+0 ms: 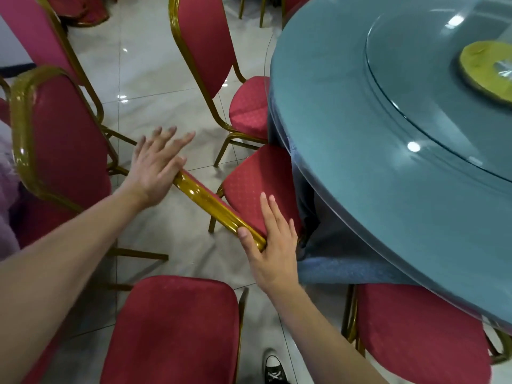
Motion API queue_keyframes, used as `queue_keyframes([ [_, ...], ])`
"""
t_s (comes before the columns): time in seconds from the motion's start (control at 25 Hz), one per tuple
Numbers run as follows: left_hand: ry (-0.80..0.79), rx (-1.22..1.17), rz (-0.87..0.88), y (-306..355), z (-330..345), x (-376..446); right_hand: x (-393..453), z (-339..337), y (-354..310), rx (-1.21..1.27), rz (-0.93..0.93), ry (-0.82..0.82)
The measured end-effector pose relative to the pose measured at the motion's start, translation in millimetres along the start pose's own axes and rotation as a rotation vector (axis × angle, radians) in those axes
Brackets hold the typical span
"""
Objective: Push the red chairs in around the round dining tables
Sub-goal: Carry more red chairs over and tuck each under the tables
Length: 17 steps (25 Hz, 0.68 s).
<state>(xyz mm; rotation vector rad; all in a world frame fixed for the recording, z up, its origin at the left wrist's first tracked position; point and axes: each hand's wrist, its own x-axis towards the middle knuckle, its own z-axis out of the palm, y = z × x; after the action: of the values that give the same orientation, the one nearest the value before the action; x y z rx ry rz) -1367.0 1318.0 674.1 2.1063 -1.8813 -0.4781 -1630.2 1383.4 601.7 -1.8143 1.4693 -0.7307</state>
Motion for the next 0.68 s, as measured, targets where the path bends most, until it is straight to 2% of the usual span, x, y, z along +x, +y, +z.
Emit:
queue_keyframes([
  [0.08,-0.007,0.101,-0.031,-11,-13,25,23,21,-8,-0.028,-0.041,0.107],
  [0.2,0.085,0.141,-0.095,-23,-25,46,45,48,-17,0.024,-0.071,0.226],
  [0.28,0.107,-0.008,-0.154,-24,-21,47,51,61,-22,0.046,-0.086,0.265],
  [0.36,0.132,-0.262,-0.203,-21,-9,43,55,72,-28,0.052,-0.094,0.27],
  [0.44,0.224,-0.425,-0.219,-18,1,38,60,81,-35,0.057,-0.108,0.274],
  [0.56,0.361,-0.471,-0.205,-15,7,34,75,92,-52,0.059,-0.136,0.308],
  [0.68,0.424,-0.493,-0.217,-14,7,39,96,101,-75,0.043,-0.134,0.296],
])
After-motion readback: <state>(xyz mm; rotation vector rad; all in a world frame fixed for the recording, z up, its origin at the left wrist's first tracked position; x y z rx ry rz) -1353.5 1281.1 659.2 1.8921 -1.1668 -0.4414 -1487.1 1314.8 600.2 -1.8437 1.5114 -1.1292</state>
